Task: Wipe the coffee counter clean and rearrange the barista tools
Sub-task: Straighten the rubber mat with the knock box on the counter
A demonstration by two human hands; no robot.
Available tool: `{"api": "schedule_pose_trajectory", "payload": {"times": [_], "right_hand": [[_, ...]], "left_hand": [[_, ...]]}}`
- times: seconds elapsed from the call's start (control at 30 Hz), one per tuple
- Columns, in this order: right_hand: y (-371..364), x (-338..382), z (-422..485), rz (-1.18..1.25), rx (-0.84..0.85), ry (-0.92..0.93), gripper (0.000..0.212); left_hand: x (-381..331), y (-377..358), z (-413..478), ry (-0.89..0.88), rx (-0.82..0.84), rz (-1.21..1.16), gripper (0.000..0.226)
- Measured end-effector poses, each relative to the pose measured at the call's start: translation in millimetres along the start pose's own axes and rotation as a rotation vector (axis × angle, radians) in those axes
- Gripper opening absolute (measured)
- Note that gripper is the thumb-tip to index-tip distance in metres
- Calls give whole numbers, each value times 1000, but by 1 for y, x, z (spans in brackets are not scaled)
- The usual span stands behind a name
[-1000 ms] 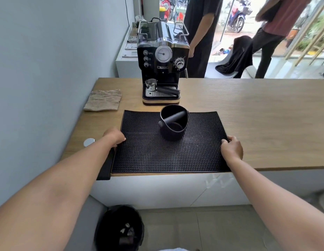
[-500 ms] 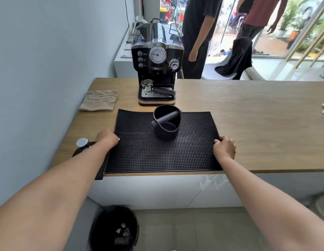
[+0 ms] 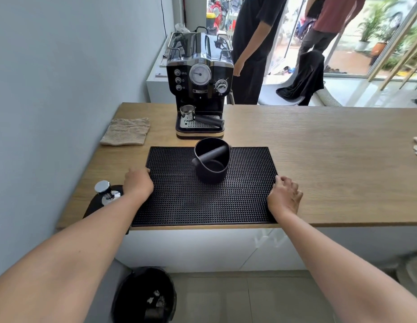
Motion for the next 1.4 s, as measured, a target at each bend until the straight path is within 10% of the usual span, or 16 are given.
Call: {"api": "schedule_pose_trajectory", "payload": {"times": [0.43,0.77,1.4], "right_hand": [[4,7,4,-18,44,-62,51],[6,156,12,992,328,-18,48],[36,84,65,1258,214,-322,32]], "left_hand": [[-12,12,-15,-15,66,42,46],[-94,15,-67,30,282,-1147,37],[-218,32,-74,-6,388,-1205,41]]}}
Point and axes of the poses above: each hand's wrist, its own z-axis towards the middle knuckle, its own y-axis out of the back of the hand, x = y × z, the point moved 7 cm from there along z, towards the middle knuckle, and after that the axes turned 15 degrees about z, right-handed, at the moved point
